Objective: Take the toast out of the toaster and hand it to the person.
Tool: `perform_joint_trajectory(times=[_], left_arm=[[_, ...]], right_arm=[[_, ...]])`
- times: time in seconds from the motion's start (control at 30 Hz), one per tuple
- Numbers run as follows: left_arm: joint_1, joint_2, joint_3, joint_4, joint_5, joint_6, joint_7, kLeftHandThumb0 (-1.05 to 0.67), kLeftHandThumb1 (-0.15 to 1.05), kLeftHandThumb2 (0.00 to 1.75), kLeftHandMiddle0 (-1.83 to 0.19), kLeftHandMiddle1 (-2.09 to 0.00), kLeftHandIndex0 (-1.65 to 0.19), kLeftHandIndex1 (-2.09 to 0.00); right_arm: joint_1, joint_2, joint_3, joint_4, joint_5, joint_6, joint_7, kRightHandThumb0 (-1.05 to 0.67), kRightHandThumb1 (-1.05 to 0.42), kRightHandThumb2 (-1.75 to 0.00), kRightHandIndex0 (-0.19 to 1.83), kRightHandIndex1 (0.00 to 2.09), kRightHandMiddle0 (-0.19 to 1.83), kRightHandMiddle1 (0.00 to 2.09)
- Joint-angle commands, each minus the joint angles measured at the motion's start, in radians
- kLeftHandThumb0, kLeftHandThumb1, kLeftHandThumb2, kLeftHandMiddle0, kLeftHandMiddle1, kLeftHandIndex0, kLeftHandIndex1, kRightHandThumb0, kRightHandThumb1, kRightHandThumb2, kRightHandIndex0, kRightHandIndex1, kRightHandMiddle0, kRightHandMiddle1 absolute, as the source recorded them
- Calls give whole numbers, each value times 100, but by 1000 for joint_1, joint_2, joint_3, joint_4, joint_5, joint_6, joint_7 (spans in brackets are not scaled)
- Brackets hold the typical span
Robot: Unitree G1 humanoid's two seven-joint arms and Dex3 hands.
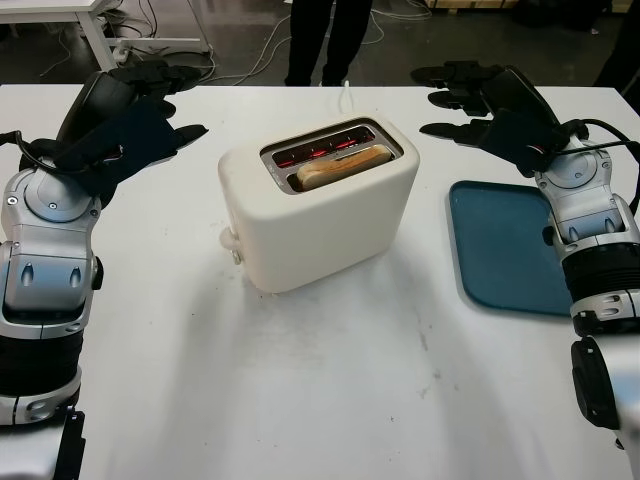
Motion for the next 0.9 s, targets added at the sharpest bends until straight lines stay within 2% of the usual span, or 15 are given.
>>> perform_joint_trajectory(times=[0.0, 0.87], left_arm=[[-3, -4, 5, -18, -4, 24, 5, -41, 92, 15, -20, -81, -53, -7], [0, 5, -1, -12, -1, 0, 5, -39, 92, 15, -22, -77, -53, -6]], right_arm=[[-2, 6, -4, -5, 10, -7, 1, -29, -92, -3, 60, 0, 57, 0], [4, 3, -3, -14, 6, -9, -5, -29, -92, -3, 60, 0, 58, 0]])
